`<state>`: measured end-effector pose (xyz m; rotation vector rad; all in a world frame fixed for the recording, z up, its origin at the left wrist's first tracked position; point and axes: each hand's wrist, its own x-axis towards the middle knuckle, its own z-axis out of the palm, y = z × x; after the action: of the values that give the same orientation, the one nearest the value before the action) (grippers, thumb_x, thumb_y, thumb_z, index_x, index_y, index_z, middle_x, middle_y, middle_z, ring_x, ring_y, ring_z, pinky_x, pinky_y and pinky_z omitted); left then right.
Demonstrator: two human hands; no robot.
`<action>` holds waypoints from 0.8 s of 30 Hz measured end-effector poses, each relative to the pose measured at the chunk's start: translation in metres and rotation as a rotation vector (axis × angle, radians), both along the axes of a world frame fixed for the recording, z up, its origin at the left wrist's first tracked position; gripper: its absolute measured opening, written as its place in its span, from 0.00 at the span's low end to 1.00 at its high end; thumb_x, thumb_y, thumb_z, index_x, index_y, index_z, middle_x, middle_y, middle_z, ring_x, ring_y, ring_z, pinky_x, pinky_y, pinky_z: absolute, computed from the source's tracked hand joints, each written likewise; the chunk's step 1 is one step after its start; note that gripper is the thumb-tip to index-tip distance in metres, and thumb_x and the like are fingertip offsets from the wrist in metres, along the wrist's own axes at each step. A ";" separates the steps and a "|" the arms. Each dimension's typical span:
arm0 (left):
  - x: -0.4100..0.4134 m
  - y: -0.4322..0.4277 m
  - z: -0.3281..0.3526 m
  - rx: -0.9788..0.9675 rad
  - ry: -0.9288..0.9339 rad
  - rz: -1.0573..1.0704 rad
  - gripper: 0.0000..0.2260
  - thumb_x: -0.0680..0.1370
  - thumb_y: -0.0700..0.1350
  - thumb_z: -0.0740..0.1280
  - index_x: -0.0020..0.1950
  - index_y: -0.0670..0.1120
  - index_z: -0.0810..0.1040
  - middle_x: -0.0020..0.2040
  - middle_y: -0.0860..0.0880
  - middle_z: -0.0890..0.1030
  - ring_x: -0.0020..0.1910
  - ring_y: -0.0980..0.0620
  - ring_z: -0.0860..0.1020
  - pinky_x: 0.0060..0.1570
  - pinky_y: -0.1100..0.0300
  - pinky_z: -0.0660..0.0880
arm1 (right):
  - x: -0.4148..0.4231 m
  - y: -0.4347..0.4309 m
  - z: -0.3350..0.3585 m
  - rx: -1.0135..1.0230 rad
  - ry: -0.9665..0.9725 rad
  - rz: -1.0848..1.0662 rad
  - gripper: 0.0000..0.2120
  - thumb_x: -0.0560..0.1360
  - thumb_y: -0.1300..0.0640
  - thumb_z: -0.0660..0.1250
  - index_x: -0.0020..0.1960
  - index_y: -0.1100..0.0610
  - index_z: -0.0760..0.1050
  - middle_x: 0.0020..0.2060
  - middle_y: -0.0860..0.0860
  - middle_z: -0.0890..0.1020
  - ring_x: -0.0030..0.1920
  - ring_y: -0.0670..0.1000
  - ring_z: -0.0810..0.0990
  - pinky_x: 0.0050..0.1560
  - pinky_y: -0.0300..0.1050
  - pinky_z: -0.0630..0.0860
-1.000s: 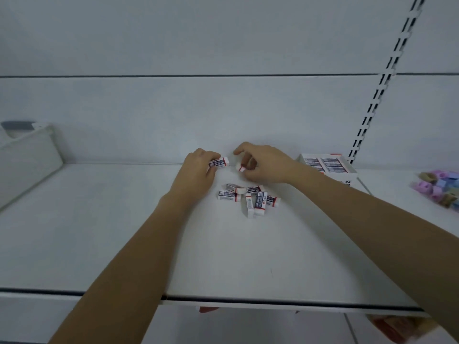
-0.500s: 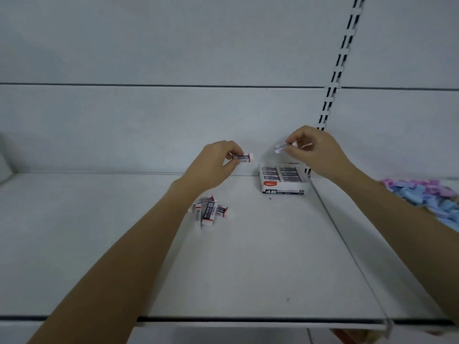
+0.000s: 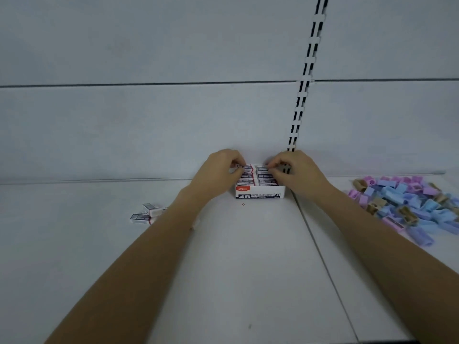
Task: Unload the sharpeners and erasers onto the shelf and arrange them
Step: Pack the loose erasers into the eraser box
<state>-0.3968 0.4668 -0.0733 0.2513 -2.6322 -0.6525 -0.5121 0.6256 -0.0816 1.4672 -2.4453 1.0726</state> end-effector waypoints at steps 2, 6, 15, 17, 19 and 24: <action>0.001 0.001 -0.002 -0.036 0.014 -0.001 0.07 0.76 0.39 0.64 0.52 0.40 0.79 0.52 0.44 0.77 0.51 0.50 0.74 0.48 0.68 0.65 | -0.005 -0.001 -0.004 0.052 0.074 -0.009 0.06 0.73 0.63 0.67 0.47 0.58 0.80 0.46 0.52 0.83 0.49 0.52 0.77 0.50 0.32 0.65; 0.005 0.006 -0.008 -0.104 0.064 0.010 0.09 0.77 0.42 0.63 0.54 0.41 0.79 0.53 0.45 0.75 0.54 0.49 0.72 0.50 0.65 0.64 | -0.001 0.004 -0.004 0.044 0.139 -0.008 0.13 0.72 0.55 0.60 0.49 0.57 0.81 0.47 0.51 0.82 0.49 0.51 0.74 0.49 0.35 0.62; 0.014 0.010 -0.013 -0.218 0.009 -0.007 0.13 0.80 0.46 0.60 0.57 0.41 0.79 0.56 0.46 0.77 0.55 0.46 0.73 0.55 0.59 0.66 | 0.010 0.010 -0.006 0.084 0.185 0.024 0.16 0.73 0.57 0.58 0.52 0.60 0.81 0.51 0.54 0.81 0.53 0.55 0.77 0.55 0.44 0.68; 0.015 0.010 -0.015 -0.233 0.006 0.000 0.14 0.80 0.47 0.59 0.58 0.41 0.78 0.56 0.46 0.77 0.55 0.46 0.73 0.54 0.60 0.66 | 0.011 0.011 -0.005 0.088 0.205 0.011 0.16 0.73 0.56 0.58 0.52 0.60 0.80 0.52 0.54 0.81 0.53 0.55 0.77 0.55 0.44 0.69; 0.016 0.011 -0.015 -0.252 0.016 0.001 0.17 0.79 0.49 0.57 0.57 0.41 0.79 0.55 0.46 0.78 0.54 0.45 0.74 0.52 0.59 0.67 | 0.010 0.011 -0.007 0.104 0.234 0.001 0.14 0.74 0.57 0.59 0.53 0.61 0.80 0.52 0.54 0.81 0.53 0.55 0.76 0.54 0.42 0.67; 0.018 0.012 -0.014 -0.264 0.000 -0.010 0.23 0.77 0.53 0.52 0.57 0.41 0.79 0.55 0.46 0.78 0.54 0.46 0.75 0.52 0.60 0.68 | 0.007 0.009 -0.011 0.144 0.238 0.008 0.18 0.75 0.54 0.56 0.56 0.61 0.78 0.54 0.53 0.80 0.54 0.56 0.75 0.56 0.38 0.63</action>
<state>-0.3787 0.4790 -0.0875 0.1596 -2.6836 -0.3019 -0.5049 0.6346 -0.0925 1.5460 -2.3899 0.6891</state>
